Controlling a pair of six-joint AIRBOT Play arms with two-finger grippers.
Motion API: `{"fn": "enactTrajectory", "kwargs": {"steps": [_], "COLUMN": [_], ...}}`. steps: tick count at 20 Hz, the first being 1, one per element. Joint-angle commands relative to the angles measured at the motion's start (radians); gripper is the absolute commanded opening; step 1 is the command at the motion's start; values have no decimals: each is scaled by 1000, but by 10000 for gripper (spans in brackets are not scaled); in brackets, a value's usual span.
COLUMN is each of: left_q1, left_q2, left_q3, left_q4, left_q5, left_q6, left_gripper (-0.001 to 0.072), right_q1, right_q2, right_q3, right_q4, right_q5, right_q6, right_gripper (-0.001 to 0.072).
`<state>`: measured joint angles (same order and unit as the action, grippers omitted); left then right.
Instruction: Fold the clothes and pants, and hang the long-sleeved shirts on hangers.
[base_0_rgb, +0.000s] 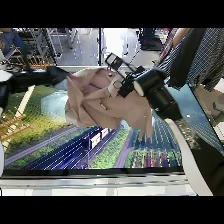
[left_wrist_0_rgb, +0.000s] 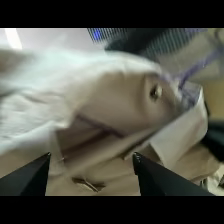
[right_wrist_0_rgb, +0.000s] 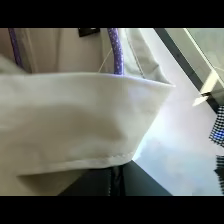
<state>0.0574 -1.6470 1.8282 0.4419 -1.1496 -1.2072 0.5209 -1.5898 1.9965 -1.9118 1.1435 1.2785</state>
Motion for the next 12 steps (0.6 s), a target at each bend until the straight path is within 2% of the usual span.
{"fn": "enactTrajectory", "kwargs": {"steps": [1,2,4,8,10,12], "left_q1": [-109,-138,-190,-243,-245,-240], "left_q2": [10,16,39,93,113,124], "left_q3": [0,0,0,0,0,0], "left_q4": [-6,-30,-23,-23,-24,-24], "left_q5": [-116,-178,-271,-323,-342,-351], "left_q6": [35,64,70,69,60,60], "left_gripper": [556,550,545,529,529,530], "right_q1": [-32,-55,-89,-213,-322,-460], "right_q2": [74,96,135,218,256,282], "right_q3": [40,40,40,40,40,40], "right_q4": [51,38,-26,-145,-219,-298], "right_q5": [-19,-40,-64,-66,80,351], "right_q6": [235,309,391,579,676,684], "right_gripper": [17,18,18,18,18,18]}}
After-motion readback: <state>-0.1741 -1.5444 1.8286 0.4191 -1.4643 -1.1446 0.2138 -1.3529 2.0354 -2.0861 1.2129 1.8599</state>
